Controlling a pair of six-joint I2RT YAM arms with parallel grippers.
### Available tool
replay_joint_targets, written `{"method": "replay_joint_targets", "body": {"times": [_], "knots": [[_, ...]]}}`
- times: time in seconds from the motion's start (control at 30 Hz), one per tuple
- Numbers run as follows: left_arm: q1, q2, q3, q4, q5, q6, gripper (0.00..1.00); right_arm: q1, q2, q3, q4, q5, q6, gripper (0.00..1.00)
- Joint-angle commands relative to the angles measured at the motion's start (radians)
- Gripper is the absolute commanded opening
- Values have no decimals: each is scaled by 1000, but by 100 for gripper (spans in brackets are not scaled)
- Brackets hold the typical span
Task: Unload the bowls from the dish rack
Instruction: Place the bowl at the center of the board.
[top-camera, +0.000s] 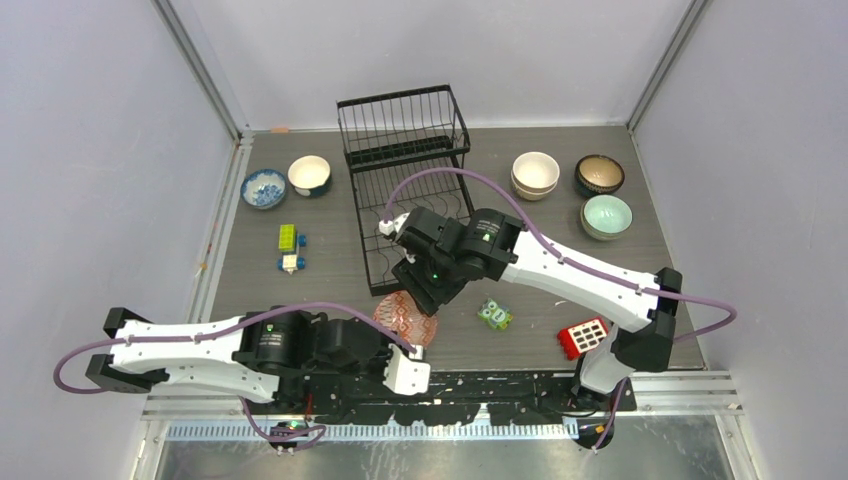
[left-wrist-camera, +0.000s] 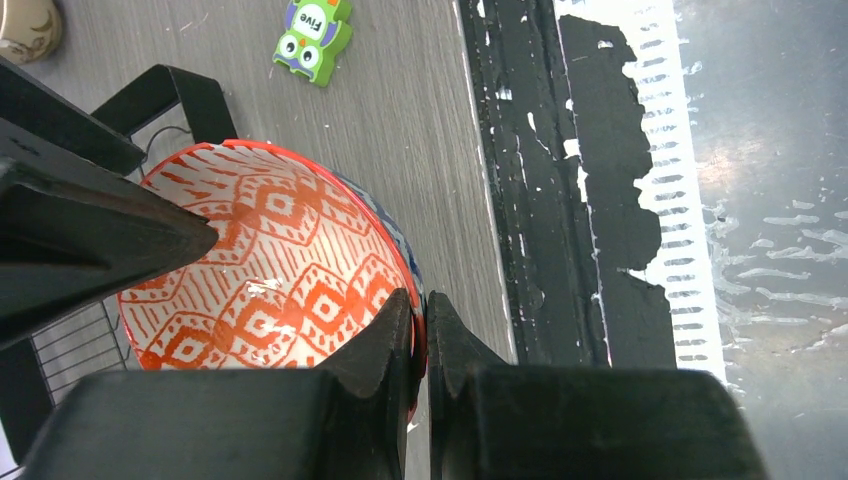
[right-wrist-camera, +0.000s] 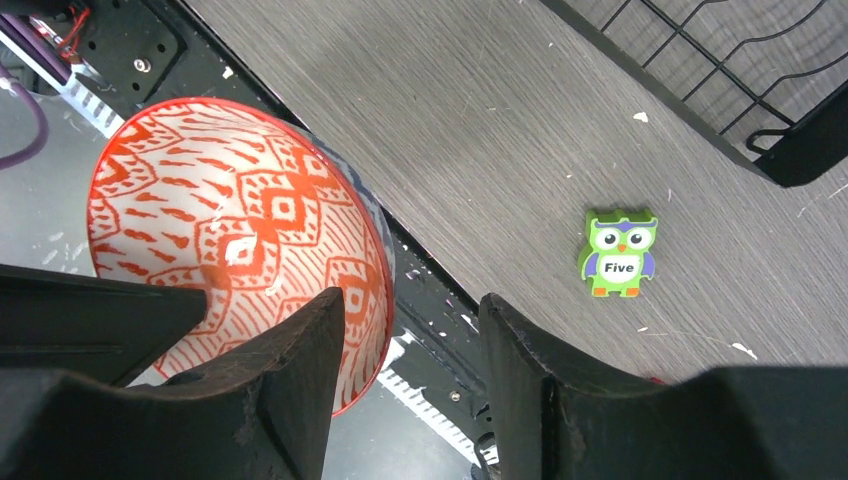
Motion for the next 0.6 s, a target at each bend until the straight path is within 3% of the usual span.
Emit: {"method": "replay_joint_targets", "body": {"times": [0.0,0.57], "knots": [[-5,-11,16,26,-7,-2,0,5,4,-12,50,-28,6,55],[-5,3,22,24,-7,-30,0,5,-11,-120,170,-2,122,45]]}}
